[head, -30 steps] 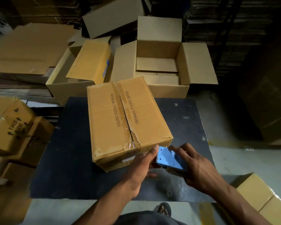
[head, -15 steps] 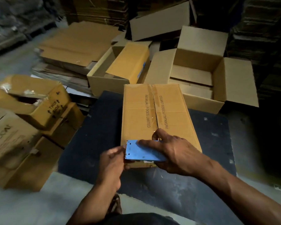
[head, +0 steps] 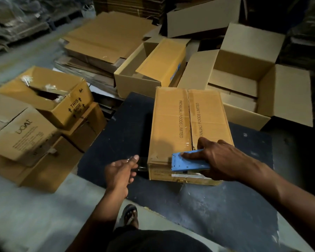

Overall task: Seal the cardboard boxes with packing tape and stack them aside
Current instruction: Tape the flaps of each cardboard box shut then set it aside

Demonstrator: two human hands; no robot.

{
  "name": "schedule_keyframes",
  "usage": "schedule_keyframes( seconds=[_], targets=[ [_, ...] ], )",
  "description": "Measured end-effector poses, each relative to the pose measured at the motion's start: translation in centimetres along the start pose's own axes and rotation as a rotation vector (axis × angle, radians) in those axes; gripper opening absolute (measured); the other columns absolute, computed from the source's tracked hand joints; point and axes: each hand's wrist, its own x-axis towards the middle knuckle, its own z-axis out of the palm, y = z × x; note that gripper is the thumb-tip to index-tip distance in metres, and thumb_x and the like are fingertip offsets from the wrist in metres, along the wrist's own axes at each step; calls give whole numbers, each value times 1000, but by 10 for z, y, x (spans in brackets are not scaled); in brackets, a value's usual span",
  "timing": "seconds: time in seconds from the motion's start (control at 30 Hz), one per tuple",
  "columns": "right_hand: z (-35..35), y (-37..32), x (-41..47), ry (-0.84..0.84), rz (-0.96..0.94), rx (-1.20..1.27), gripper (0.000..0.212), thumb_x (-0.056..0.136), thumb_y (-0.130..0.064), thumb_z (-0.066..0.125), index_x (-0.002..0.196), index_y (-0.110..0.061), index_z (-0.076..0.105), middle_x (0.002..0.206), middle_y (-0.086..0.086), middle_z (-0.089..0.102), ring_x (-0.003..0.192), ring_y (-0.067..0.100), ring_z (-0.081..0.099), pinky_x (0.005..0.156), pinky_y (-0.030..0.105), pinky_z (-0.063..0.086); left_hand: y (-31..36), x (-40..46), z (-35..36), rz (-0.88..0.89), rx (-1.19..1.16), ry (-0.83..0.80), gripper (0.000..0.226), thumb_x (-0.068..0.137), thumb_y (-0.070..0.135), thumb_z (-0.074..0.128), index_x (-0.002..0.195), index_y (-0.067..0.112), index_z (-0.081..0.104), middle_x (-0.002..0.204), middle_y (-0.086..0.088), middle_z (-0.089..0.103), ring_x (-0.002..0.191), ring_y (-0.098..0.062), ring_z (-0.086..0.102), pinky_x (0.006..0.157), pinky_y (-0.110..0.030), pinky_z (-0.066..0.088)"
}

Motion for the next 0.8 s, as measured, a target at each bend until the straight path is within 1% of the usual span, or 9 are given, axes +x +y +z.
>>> schedule_keyframes(
  seconds=[0.1,0.2,0.33,0.4,0.5,0.6,0.67,0.73,0.8],
  targets=[
    [1,-6,4,-21,19,-28,68,102,-49,52,158,-54,14,131,0,39,112,19,54,101,38,45,-6,6,4,23,19,32,25,83,26,86,90,7,72,76,-5,77,55,-12,61,45,-25,42],
    [3,-17,11,-32,52,-100,69,102,-44,52,159,-52,14,131,2,40,114,22,56,97,39,45,-15,12,9,2,62,25,23,86,30,84,89,11,73,78,-3,77,60,-14,62,49,-26,43],
    [5,-33,26,-57,69,-184,69,100,-39,58,159,-49,23,129,4,43,113,25,59,92,42,44,-29,27,12,-101,158,-129,28,89,39,79,93,11,78,82,-4,79,59,-13,54,46,-24,39],
    [1,-35,31,-79,82,-193,70,99,-37,61,158,-49,25,128,3,43,113,26,59,92,42,44,-32,32,13,-156,168,-195,31,90,41,78,94,10,79,79,-2,78,57,-11,51,44,-24,35],
    [-4,-35,33,-120,84,-190,73,98,-37,63,158,-50,23,131,2,43,117,25,58,94,42,43,-36,38,14,-241,109,-262,33,90,41,78,94,9,79,72,2,75,54,-10,46,43,-23,29],
    [-6,-34,34,-148,71,-198,74,98,-37,62,158,-50,20,131,2,43,116,25,58,95,43,45,-40,46,13,-305,72,-319,34,89,44,78,96,11,80,83,1,77,54,-8,43,43,-21,24],
    [-7,-33,35,-159,62,-199,74,98,-37,62,158,-50,21,130,2,43,115,24,58,95,42,46,-41,49,13,-410,44,-407,29,91,46,75,94,17,79,84,4,76,53,-7,40,44,-20,19],
    [-7,-33,35,-158,52,-198,73,98,-38,62,158,-49,22,129,1,43,113,23,58,94,41,47,-41,52,10,-535,8,-523,28,87,50,74,88,21,75,75,9,70,49,-5,39,46,-19,16],
    [-7,-32,35,-166,44,-196,74,98,-39,62,158,-49,20,129,1,43,114,22,57,95,40,47,-42,56,6,-592,87,-603,42,80,61,76,83,20,71,75,6,71,48,-4,41,47,-19,16]
  ],
)
